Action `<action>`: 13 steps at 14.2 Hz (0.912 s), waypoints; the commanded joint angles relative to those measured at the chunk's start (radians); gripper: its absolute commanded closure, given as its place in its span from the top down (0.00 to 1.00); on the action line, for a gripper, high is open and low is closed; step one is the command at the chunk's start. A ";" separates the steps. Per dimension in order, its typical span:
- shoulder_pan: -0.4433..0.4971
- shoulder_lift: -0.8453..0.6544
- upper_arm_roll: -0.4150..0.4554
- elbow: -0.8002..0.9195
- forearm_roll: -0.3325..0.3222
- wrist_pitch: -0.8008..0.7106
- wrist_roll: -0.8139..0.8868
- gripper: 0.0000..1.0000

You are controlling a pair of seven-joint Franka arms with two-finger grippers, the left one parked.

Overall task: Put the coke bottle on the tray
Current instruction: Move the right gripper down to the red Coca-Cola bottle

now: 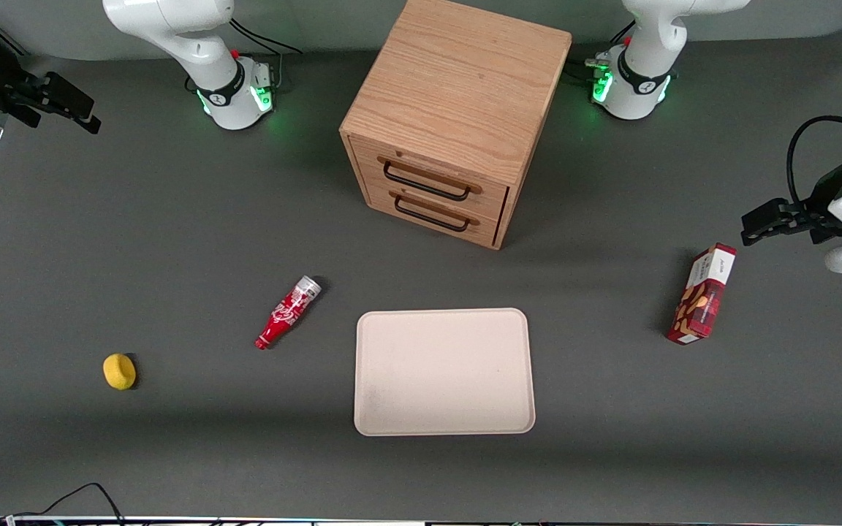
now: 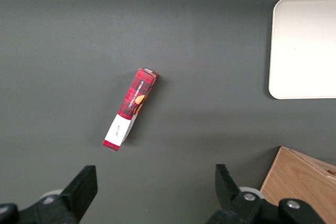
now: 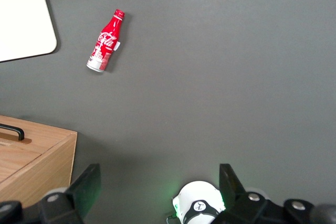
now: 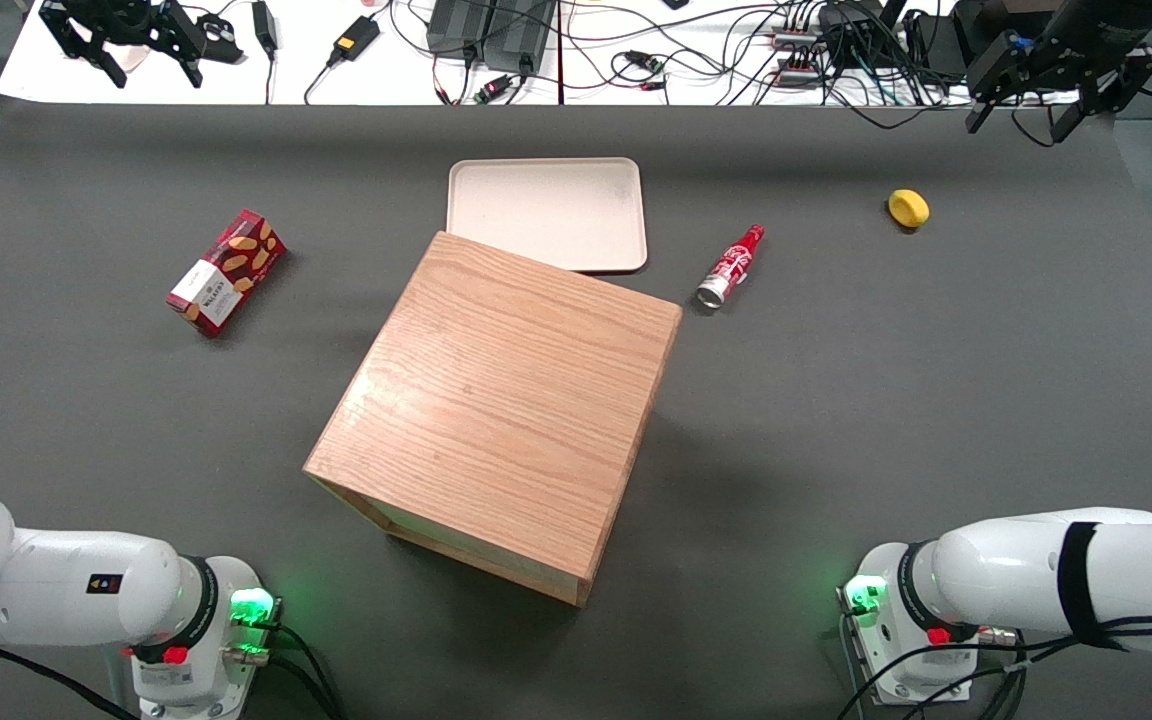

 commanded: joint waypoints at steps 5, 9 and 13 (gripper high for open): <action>0.014 0.075 -0.005 0.110 -0.007 -0.072 -0.003 1.00; 0.028 0.133 0.009 0.145 0.009 -0.102 0.015 1.00; 0.060 0.383 0.036 0.346 0.110 -0.076 0.303 1.00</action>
